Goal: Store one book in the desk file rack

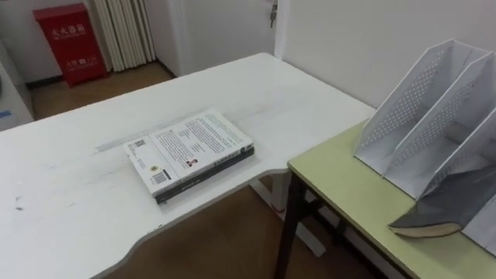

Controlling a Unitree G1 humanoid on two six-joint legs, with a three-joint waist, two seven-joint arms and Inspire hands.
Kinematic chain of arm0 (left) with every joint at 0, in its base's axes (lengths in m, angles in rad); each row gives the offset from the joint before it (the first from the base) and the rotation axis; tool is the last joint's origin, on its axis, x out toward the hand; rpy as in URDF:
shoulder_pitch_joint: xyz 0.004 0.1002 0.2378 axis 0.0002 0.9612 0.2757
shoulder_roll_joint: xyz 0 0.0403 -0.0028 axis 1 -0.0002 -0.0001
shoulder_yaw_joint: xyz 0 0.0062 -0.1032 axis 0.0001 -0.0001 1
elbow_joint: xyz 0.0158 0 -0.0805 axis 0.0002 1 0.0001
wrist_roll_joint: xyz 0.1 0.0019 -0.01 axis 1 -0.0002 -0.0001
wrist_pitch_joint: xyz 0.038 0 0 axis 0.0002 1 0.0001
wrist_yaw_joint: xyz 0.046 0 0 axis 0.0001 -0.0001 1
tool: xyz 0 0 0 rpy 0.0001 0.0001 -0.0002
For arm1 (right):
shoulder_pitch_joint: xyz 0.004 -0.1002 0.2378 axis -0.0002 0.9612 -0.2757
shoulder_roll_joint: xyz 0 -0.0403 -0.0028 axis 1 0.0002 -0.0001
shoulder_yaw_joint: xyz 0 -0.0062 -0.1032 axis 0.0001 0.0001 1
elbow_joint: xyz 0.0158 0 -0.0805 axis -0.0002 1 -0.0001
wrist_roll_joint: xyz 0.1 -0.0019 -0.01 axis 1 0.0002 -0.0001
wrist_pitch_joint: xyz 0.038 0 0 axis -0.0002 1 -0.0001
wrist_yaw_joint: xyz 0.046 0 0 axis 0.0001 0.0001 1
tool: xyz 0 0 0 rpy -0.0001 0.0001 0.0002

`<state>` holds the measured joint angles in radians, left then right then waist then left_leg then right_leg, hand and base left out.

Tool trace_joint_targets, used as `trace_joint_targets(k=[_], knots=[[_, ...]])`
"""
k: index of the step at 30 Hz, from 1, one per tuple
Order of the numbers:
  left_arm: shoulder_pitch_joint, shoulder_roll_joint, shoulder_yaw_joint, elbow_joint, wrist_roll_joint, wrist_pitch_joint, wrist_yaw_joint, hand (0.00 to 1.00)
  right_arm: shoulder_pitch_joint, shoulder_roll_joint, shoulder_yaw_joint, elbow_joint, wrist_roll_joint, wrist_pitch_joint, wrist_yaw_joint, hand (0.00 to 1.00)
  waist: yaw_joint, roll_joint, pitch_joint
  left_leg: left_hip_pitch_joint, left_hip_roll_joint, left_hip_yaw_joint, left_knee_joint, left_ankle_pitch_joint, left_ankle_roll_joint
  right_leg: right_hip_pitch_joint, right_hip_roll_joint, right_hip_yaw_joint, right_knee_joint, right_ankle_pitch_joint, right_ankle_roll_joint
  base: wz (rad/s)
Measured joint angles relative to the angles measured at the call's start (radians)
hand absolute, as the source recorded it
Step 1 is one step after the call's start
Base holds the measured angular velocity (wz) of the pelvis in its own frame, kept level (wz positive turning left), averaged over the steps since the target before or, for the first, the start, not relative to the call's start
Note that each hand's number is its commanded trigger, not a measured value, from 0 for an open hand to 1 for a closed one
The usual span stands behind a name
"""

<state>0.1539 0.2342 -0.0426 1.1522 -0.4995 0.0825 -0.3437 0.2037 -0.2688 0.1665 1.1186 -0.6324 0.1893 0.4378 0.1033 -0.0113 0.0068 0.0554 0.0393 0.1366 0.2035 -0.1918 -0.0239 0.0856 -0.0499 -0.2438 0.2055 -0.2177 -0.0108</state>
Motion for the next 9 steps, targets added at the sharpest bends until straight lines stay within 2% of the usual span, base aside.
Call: trace_joint_targets(k=[2, 6, 9], knots=[[0.004, -0.002, 0.002, 0.001, 0.002, 0.000, 0.018, 0.00, -0.005, 0.030, -0.037, 0.049, 0.035, 0.002, -0.048, 0.00, -0.016, 0.002, -0.0003, 0.008, 0.001, -0.001, -0.001, 0.000, 0.000, 0.005, 0.002, 0.004, 0.000, -0.002, -0.002, 0.00], [0.021, -0.022, 0.058, 0.007, 0.031, 0.000, 0.052, 0.00, -0.009, 0.069, -0.130, 0.125, 0.123, 0.014, -0.146, 0.00, -0.044, 0.001, -0.0003, 0.024, -0.002, -0.002, -0.007, 0.000, 0.000, 0.020, 0.008, 0.013, -0.004, -0.003, -0.001, -0.02], [0.039, -0.026, 0.077, 0.004, 0.032, 0.003, 0.066, 0.00, -0.008, 0.106, -0.151, 0.173, 0.177, 0.035, -0.210, 0.00, -0.064, -0.002, -0.0019, 0.043, -0.007, -0.002, -0.010, 0.000, -0.001, 0.044, 0.006, 0.015, -0.021, -0.006, 0.003, 0.00]])
